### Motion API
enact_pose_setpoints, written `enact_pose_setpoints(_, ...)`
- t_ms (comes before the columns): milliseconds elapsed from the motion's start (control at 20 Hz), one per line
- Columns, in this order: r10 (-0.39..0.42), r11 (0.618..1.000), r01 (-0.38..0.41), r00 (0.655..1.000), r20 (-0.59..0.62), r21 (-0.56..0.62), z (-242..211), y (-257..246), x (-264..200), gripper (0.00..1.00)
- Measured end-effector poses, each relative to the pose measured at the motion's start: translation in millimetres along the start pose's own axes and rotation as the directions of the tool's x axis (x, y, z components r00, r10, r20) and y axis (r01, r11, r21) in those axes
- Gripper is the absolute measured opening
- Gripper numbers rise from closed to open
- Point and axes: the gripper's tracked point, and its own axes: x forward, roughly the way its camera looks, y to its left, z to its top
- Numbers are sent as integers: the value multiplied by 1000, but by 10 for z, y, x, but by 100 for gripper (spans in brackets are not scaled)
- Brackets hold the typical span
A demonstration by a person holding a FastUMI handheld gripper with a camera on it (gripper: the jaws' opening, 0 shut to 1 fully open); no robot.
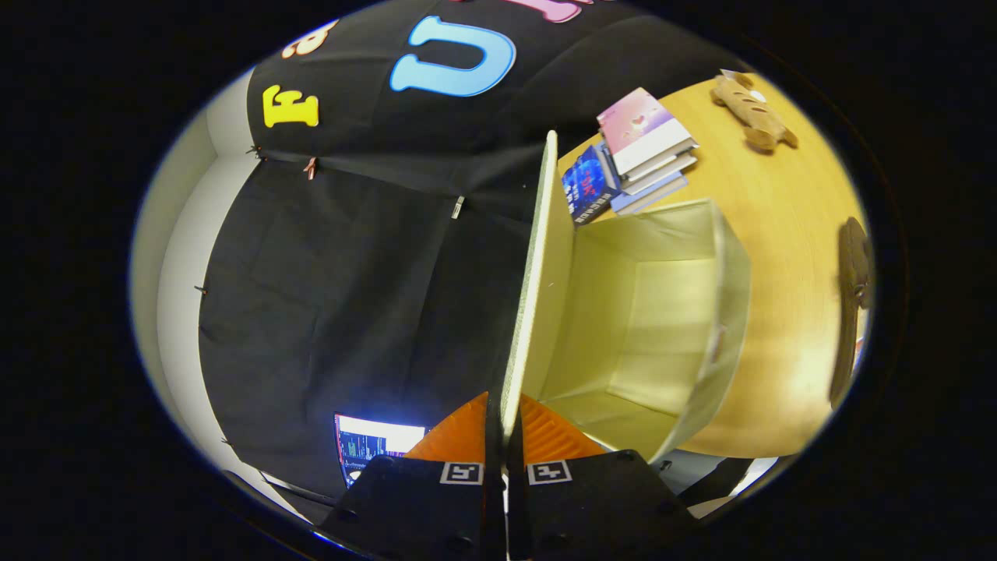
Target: Open the storage box then place both shoes into the box .Put the left shoe in first, then the right shoe, with the right side of both shoes facing outward in a uniform manner.
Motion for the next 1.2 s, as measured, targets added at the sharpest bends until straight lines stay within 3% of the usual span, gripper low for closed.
enact_pose_setpoints(300, 39, 994, -40, 999, -16, -106, -59, 760, 784, 6)
enact_pose_setpoints(650, 3, 979, -5, 1000, -12, -204, -222, 858, 1745, 12)
enact_pose_setpoints(800, -46, 945, 41, 999, -7, -326, -260, 699, 1974, 52)
enact_pose_setpoints(950, -85, 895, 96, 995, 43, -435, -229, 510, 1857, 92)
enact_pose_setpoints(1200, -131, 792, 249, 961, 244, -557, 68, 229, 1056, 98)
